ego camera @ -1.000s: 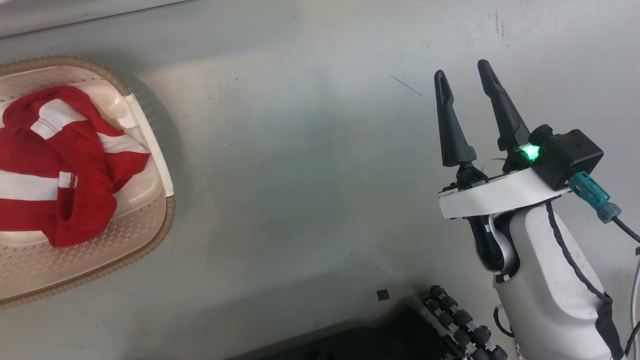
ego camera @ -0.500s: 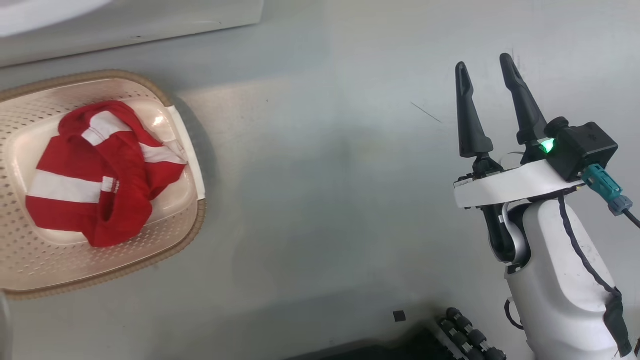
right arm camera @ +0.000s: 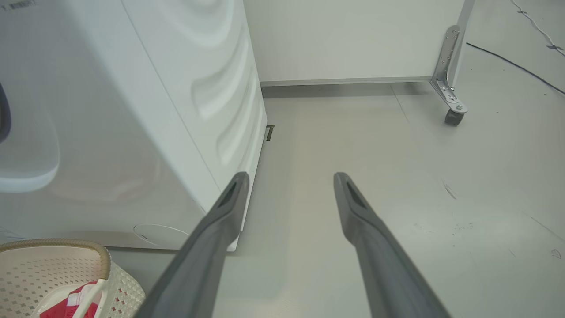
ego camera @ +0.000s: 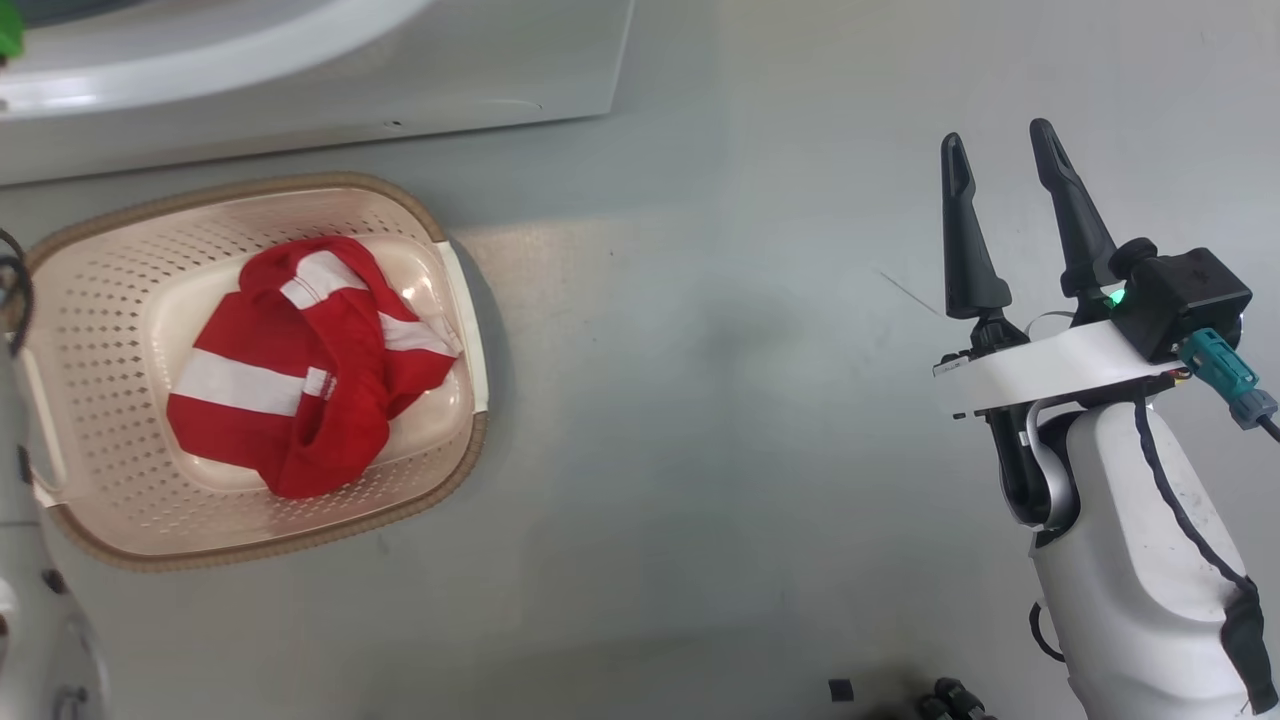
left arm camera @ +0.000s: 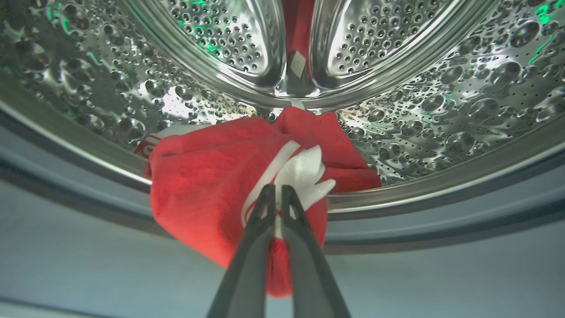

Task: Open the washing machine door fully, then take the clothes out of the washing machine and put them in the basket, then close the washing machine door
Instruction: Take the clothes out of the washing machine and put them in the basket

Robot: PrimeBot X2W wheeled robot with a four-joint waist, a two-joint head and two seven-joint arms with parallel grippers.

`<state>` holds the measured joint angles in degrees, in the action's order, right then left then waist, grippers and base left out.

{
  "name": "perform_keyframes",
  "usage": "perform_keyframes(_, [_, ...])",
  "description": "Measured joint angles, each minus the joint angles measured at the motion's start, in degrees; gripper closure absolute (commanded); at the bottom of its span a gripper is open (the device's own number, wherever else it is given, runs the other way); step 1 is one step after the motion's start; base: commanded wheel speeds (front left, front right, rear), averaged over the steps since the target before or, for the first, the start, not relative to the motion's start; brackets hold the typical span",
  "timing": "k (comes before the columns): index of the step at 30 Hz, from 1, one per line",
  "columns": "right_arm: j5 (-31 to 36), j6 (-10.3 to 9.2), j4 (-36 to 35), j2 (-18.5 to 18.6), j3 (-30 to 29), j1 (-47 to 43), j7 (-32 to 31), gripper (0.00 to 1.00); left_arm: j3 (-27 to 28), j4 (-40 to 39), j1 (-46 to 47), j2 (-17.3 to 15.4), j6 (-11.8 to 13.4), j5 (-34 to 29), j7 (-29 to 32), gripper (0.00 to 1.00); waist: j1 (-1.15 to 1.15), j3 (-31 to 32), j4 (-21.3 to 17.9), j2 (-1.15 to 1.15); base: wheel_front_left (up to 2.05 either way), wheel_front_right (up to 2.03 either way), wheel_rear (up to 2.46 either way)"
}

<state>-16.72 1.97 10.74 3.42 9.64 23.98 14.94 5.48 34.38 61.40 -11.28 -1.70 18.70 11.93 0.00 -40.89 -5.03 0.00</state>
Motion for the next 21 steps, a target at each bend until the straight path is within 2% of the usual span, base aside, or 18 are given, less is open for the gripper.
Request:
perform_keyframes(11, [0.67,0.6,1.94,0.0,-2.0,-1.86,0.0,0.0,1.31,2.59,-11.36,5.08,-2.66,3.82,-7.76,1.0,0.0,6.24,2.48,0.0,0.0,0.0,0.0])
perform_keyframes(21, [0.68,0.99,3.34,-0.01,-3.36,-4.55,0.0,0.0,1.03,5.16,-22.42,7.35,-3.76,4.66,-13.25,1.0,0.0,11.87,3.82,0.0,0.0,0.0,0.0])
